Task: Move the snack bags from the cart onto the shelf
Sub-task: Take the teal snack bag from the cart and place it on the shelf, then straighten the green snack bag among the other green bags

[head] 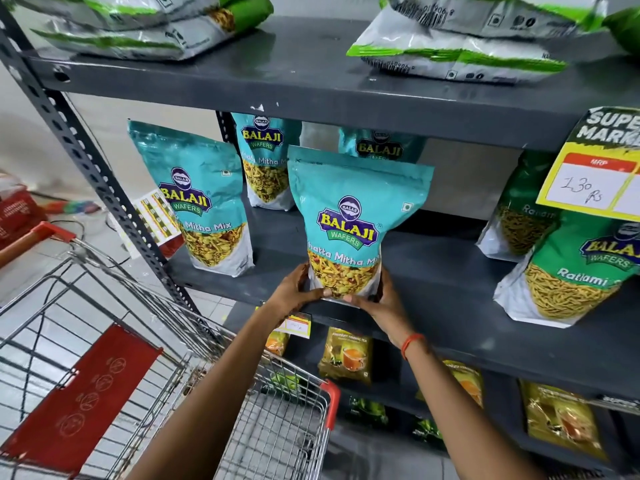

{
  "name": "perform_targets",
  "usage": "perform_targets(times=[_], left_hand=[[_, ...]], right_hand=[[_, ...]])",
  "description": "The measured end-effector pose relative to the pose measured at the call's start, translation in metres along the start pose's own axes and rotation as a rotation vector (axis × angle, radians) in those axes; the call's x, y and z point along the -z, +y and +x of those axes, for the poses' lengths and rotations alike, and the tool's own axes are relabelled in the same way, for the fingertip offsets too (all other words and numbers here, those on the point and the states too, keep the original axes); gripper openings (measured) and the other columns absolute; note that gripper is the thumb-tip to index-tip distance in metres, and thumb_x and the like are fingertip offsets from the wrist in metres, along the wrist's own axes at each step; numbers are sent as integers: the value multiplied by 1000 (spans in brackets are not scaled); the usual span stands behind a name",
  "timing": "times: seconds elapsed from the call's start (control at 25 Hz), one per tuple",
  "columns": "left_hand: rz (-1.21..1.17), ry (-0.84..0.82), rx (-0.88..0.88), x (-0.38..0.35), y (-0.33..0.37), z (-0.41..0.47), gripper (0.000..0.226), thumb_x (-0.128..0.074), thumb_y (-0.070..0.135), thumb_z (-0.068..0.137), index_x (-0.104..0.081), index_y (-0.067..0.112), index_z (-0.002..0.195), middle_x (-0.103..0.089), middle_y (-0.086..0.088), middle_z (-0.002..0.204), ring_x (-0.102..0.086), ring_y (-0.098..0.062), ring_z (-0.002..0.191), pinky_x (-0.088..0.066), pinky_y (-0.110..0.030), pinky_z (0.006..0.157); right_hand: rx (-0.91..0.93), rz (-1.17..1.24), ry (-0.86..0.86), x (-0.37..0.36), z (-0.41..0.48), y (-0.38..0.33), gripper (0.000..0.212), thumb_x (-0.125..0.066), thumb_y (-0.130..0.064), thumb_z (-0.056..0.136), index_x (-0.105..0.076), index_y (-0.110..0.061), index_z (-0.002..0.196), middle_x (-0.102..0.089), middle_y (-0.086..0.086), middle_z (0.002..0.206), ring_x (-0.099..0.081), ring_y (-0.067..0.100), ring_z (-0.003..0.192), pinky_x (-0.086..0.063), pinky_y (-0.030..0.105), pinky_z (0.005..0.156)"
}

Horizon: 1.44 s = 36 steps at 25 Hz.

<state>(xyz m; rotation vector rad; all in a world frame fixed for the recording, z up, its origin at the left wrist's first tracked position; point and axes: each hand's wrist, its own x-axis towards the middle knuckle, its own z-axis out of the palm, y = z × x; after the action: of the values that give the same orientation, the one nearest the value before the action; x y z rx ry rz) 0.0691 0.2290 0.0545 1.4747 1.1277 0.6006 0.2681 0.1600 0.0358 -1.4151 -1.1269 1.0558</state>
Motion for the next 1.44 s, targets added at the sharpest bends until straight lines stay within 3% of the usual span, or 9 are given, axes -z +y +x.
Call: perform_targets(times=[0.28,0.44,0.52,0.64,0.76,0.84,1.0,1.2,1.44], left_hand=[[17,-20,23,1,9,-7,72,-77,19,73,-40,12,134,-52,-8,139,-49,-22,127,-38,-43,111],[4,-64,12,0,15,-14,79,-75,20,75,-31,13,140,-43,-9,146,-39,-27,135,-32,-49,115],[99,-40,-32,-6,19,-20,94,-73,26,77,-12,14,147,-21,-10,157,-18,-29,145,-21,-49,119],[374,251,-108,-35,30,-42,99,-56,45,85,12,8,146,14,-14,158,12,-26,146,-3,-46,119],[591,535,-280,-81,41,-68,81,-29,54,91,8,6,147,10,-15,158,11,-23,145,0,-38,118],[697,605,-429,-121,51,-74,67,-31,33,97,3,3,146,6,-13,156,7,-25,144,-5,-38,118],[706,514,-599,-200,75,-61,59,-42,12,96,-11,-2,144,0,-13,152,-2,-29,141,-20,-45,117],[447,181,-543,-282,103,-30,71,-43,25,96,7,21,146,7,4,157,-4,-14,146,-24,-36,118],[226,-140,-202,-324,116,24,102,-75,12,76,-2,8,148,-17,-12,158,-23,-27,143,-26,-31,113]], right_hand=[[9,-35,0,-3,-8,-10,82,-87,-31,59,-40,-58,120,-54,-32,119,-52,-16,110,-49,1,75],[-11,-50,2,-4,-13,-18,92,-85,-26,64,-32,-36,138,-53,-15,130,-47,11,128,-49,11,86],[-46,-100,19,-7,-20,-22,102,-83,-35,67,-18,-32,146,-41,-3,146,-39,20,136,-47,33,103],[-26,-297,197,-14,-36,-28,101,-70,-46,77,-5,-25,150,-22,5,159,-26,25,144,-33,46,114],[216,-482,412,-5,-54,-40,80,-60,-34,89,-13,-12,150,-19,10,159,-17,26,147,-27,47,118],[360,-554,503,21,-64,-49,71,-56,-27,92,-19,-7,148,-21,13,158,-17,26,147,-25,47,119],[460,-670,591,85,-84,-56,60,-48,-22,95,-23,-6,147,-21,14,157,-14,25,147,-21,48,119],[506,-650,747,180,-105,-42,51,-53,-19,93,-38,-4,140,-29,18,152,-23,29,144,-23,38,119],[4,-160,698,284,-95,-3,111,-83,-34,65,-14,-9,149,-21,11,157,-22,21,144,-23,33,117]])
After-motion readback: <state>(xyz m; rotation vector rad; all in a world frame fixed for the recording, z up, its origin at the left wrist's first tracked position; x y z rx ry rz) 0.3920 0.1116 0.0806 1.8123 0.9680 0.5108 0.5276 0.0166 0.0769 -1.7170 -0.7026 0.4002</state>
